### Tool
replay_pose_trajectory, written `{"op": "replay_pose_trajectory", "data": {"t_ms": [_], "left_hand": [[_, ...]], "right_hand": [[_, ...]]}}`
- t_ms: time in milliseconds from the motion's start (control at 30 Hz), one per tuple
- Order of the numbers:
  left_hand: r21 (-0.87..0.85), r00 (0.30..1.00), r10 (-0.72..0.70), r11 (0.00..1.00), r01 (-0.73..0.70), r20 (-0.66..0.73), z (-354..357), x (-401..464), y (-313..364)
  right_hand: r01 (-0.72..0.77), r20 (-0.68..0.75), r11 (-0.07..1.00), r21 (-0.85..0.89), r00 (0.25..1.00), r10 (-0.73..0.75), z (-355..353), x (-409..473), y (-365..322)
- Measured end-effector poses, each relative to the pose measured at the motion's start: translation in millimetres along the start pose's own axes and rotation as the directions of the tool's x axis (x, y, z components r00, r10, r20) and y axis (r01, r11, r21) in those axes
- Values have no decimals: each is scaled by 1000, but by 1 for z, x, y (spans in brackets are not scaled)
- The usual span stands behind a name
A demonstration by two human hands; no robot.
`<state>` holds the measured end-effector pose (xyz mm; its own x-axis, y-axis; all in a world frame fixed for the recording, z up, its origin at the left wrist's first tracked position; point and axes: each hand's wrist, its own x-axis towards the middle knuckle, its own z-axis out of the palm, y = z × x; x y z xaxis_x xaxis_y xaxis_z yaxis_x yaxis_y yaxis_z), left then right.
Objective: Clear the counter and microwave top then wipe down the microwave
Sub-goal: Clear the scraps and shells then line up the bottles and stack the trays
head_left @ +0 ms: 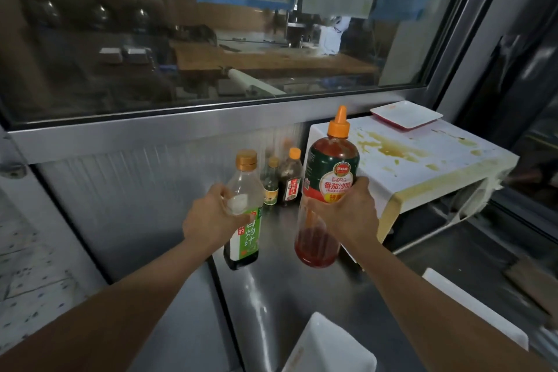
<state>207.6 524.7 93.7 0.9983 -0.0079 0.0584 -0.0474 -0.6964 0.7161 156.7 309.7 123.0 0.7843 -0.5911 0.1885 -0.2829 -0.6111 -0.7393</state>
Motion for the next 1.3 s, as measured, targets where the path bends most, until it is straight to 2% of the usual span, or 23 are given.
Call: {"op": "replay_pose_trajectory", "data": {"t_ms": [133,300,633,933,1133,1300], "left_hand": [[4,1000,-29,1000,29,-3,19,32,-8],[-44,998,-61,997,61,-18,52,75,-17],[-52,986,-93,995,87,-135,107,142,-29],[-115,976,-104,990,83,-192,130,173,-34],[-152,962,-70,988,30,-263,139,172,-35],[-54,963,-59,997,46,-265,147,166,-48]], "right_hand": [[-8,15,1000,-25,1000,8,23,22,3],[6,32,999,35,999,-7,50,53,16],[-23,87,996,80,996,16,93,97,36],[-20,117,994,111,993,7,110,118,43],[-16,122,992,123,993,1,119,124,49],[-28,135,990,141,991,8,122,124,52]]}}
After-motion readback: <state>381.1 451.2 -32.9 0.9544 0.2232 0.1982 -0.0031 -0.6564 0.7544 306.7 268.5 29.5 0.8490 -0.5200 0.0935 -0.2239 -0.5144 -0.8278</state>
